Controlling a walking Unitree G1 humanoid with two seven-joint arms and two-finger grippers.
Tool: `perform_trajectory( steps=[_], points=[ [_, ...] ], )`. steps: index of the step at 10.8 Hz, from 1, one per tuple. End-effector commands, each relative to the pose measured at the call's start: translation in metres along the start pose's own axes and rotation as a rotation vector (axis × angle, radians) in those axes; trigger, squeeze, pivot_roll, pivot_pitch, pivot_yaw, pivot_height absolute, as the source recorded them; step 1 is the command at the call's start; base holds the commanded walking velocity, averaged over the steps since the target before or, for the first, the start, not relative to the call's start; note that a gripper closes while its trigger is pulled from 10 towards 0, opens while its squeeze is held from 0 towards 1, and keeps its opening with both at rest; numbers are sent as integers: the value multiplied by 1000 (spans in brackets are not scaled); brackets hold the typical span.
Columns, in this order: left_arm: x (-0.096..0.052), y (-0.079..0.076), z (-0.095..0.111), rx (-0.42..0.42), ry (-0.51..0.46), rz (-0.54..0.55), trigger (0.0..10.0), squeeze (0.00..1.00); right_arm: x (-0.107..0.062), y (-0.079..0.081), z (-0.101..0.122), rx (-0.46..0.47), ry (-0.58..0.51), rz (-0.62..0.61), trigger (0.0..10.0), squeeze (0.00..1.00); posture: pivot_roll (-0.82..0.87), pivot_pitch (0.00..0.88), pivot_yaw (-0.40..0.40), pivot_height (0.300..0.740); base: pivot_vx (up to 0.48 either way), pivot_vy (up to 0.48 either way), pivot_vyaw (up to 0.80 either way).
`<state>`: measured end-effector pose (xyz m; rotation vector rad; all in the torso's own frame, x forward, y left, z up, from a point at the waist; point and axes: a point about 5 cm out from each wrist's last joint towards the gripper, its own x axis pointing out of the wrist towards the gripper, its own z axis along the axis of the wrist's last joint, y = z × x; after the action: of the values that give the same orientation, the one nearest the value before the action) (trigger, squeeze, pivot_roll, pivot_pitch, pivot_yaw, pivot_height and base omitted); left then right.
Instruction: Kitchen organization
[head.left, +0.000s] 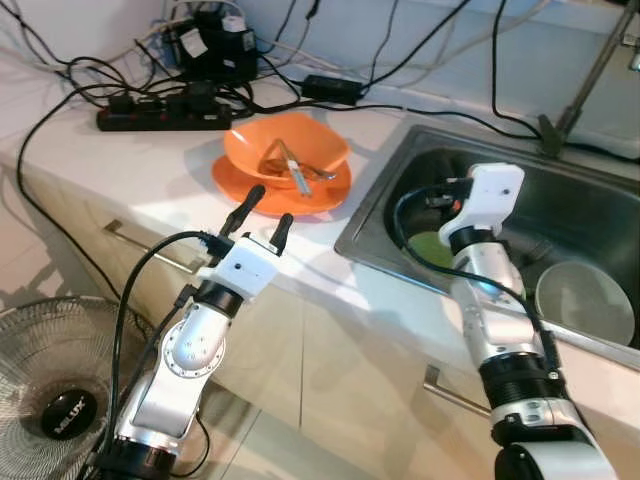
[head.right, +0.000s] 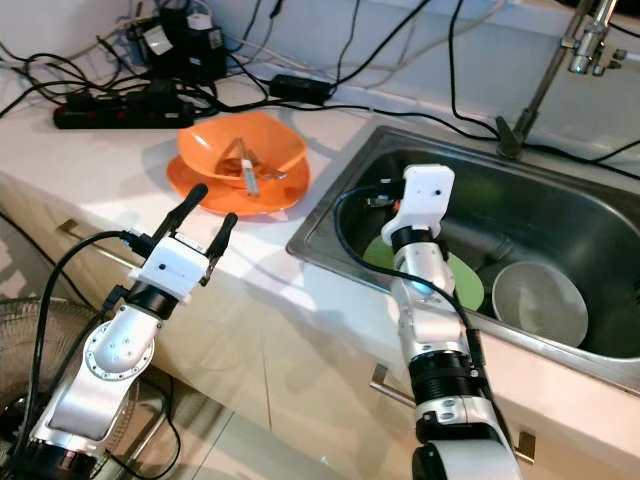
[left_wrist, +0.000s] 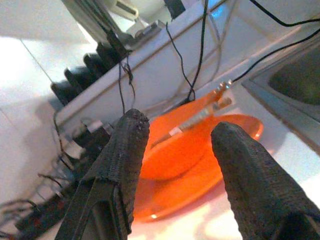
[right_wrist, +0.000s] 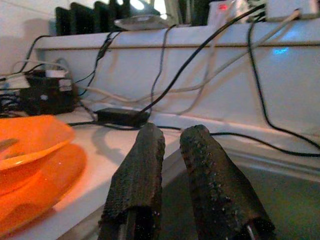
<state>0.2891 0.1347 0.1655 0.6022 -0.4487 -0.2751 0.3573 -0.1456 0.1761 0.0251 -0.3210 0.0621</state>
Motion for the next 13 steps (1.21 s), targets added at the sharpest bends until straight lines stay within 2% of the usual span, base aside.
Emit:
perform_trajectory(
  steps=[1,4,6,9,11,13],
  points=[
    [9,3,8,64,-37,-7,10000,0,2,1,1,16,1,-1,10000,0,261,23,-59,740,0,0,0],
    [28,10,7,182,-38,-38,10000,0,2,4,1,23,-4,3,10000,0,245,9,-44,740,0,0,0],
    [26,13,11,178,-73,-67,10000,0,2,5,3,29,-15,0,10000,0,242,0,-36,740,0,0,0],
    [20,4,12,200,-99,-165,10000,0,2,8,2,37,-15,2,10000,0,252,0,-36,740,0,0,0],
    [21,-1,8,230,-82,-213,10000,0,3,11,1,41,-13,10,10000,0,254,0,-39,740,0,0,0],
    [32,-3,2,280,-45,-221,10000,0,4,11,2,43,-15,11,10000,0,250,0,-41,740,0,0,0]
  ],
)
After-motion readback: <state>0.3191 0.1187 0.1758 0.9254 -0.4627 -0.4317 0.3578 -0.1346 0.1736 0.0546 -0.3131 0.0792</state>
